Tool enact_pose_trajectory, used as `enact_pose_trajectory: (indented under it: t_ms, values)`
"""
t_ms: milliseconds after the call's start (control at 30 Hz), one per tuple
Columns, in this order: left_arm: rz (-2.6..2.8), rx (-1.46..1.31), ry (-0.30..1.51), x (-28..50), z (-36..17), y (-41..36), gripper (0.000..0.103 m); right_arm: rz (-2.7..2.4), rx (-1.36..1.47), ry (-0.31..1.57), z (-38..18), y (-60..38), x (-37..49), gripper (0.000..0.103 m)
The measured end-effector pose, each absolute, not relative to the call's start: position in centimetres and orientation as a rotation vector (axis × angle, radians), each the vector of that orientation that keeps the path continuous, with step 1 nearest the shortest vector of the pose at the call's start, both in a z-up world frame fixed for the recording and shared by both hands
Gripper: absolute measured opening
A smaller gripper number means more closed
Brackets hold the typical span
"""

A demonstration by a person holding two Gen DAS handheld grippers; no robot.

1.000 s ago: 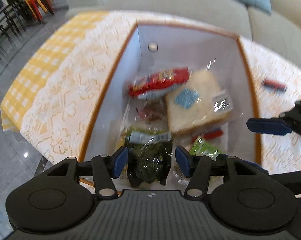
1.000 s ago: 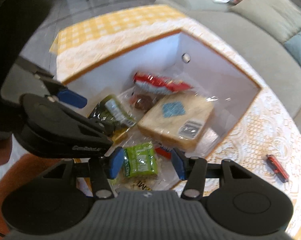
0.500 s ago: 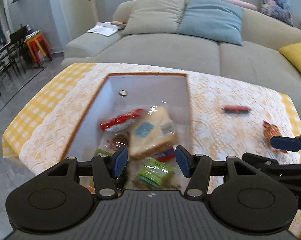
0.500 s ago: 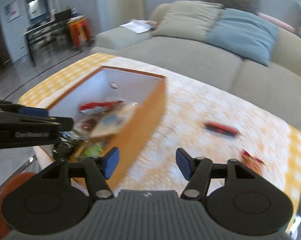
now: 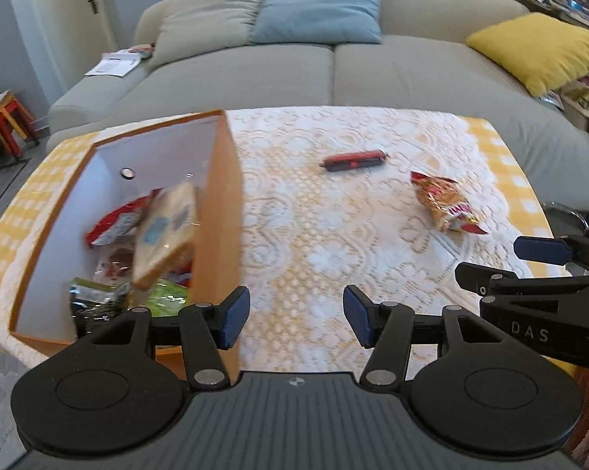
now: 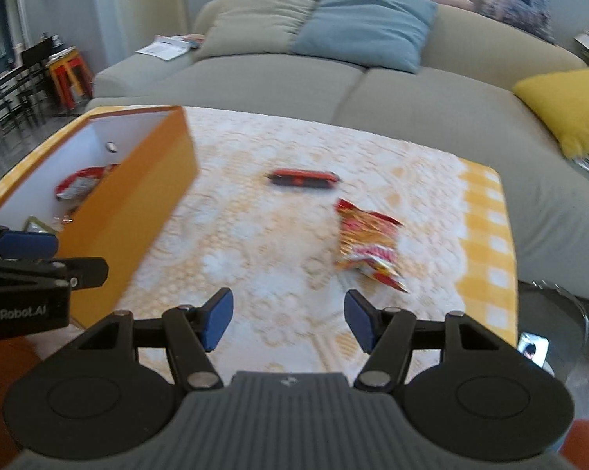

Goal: Organize snacks
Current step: 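Move both tools back toward the red sausage stick and Mimi bag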

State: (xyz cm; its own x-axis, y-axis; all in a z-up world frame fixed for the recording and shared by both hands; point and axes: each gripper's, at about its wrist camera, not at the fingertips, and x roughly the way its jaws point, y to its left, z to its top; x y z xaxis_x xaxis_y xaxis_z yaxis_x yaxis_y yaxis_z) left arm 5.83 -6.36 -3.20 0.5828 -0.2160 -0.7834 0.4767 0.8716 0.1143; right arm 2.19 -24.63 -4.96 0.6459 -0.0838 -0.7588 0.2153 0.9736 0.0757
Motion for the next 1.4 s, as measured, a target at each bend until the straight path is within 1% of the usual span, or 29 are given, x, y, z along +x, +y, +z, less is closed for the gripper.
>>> enact_pose_trajectory:
  t_ms: [367,467,1167,1300,1333,1400]
  values:
    - [-0.439,0.396,0.885,6.9,-4.8,-9.7,0.065,-0.217,0.212,0.866,-6.2,-26.9,2.7,0.063]
    - [-0.443,0.41,0.888,7.9,-5.3,-10.6,0.065,-0.235,0.218,0.871,-6.7,-27.6,3.5,0.067]
    - [-0.416,0.515,0.918,14.7,-9.5,-15.4,0.065,-0.264,0.256,0.944,-11.6,-31.9,12.2,0.068]
    - [-0.43,0.547,0.902,15.7,-10.2,-16.6,0.065,-0.259,0.247,0.934,-12.3,-32.2,12.6,0.067]
    - [-0.433,0.557,0.895,15.9,-10.2,-16.9,0.065,-0.261,0.245,0.926,-12.4,-32.3,12.6,0.062]
    - [-0.444,0.576,0.881,16.3,-10.5,-17.5,0.065,-0.253,0.246,0.913,-12.5,-32.6,12.7,0.059]
